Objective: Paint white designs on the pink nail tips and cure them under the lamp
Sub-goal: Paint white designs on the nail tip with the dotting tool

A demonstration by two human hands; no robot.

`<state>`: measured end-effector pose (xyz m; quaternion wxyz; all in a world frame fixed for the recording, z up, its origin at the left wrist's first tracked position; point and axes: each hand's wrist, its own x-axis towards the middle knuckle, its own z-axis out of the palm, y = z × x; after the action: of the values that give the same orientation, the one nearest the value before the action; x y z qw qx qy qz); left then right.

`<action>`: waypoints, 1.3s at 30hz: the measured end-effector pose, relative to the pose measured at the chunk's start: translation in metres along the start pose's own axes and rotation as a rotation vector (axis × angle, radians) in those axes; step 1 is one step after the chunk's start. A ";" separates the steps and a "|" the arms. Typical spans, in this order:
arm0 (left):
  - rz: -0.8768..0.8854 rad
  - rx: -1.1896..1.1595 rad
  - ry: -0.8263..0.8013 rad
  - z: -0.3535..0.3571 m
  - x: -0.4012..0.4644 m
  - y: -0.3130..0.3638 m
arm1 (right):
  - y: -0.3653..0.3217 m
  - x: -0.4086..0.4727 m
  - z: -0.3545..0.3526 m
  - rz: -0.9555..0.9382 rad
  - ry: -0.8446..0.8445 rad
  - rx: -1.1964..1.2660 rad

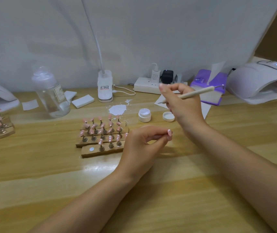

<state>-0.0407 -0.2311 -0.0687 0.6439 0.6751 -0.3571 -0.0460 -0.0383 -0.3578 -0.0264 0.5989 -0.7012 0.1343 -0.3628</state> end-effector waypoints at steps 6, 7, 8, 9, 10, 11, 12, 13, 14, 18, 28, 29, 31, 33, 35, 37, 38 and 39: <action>0.006 0.002 0.029 0.000 0.001 0.003 | 0.013 0.013 0.022 -0.066 0.085 -0.017; 0.007 0.001 0.032 0.000 0.001 0.004 | 0.016 0.013 0.023 -0.068 0.096 0.000; 0.005 -0.002 0.032 0.000 0.001 0.004 | 0.019 0.014 0.024 -0.071 0.102 0.013; 0.001 -0.005 0.030 0.000 0.001 0.004 | 0.022 0.014 0.024 -0.078 0.102 0.020; -0.005 -0.006 0.028 0.000 0.001 0.004 | 0.026 0.014 0.024 -0.087 0.091 0.021; -0.012 -0.007 0.028 0.000 0.001 0.004 | 0.028 0.014 0.023 -0.091 0.068 0.016; -0.019 -0.008 0.029 0.001 0.001 0.004 | 0.030 0.013 0.023 -0.090 0.042 0.006; -0.023 -0.010 0.028 0.001 0.001 0.004 | 0.031 0.013 0.023 -0.085 0.022 -0.009; -0.024 -0.010 0.025 0.001 0.001 0.003 | 0.032 0.014 0.024 -0.086 0.010 -0.037; -0.023 -0.007 0.027 0.000 0.001 0.002 | 0.033 0.015 0.029 -0.133 0.003 -0.225; -0.073 -0.012 0.040 0.001 0.002 0.000 | 0.036 0.014 0.030 -0.187 -0.118 -0.512; -0.077 -0.015 0.038 0.000 0.002 0.001 | 0.036 0.014 0.030 -0.188 -0.121 -0.510; -0.086 -0.024 0.033 0.000 0.001 0.001 | 0.036 0.014 0.030 -0.198 -0.115 -0.498; -0.095 -0.033 0.029 0.000 0.002 0.001 | 0.037 0.015 0.030 -0.209 -0.115 -0.490; -0.106 -0.042 0.024 0.000 0.002 0.001 | 0.039 0.015 0.030 -0.207 -0.115 -0.481; -0.103 -0.037 0.022 0.000 0.002 0.002 | 0.040 0.015 0.030 -0.215 -0.107 -0.478; -0.102 -0.037 0.023 0.000 0.002 0.002 | 0.040 0.015 0.030 -0.218 -0.108 -0.484; -0.103 -0.039 0.025 0.000 0.002 0.002 | 0.040 0.015 0.030 -0.218 -0.111 -0.488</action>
<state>-0.0405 -0.2322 -0.0666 0.6581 0.6804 -0.3129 -0.0778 0.0019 -0.3547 -0.0590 0.3762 -0.8539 0.1081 -0.3431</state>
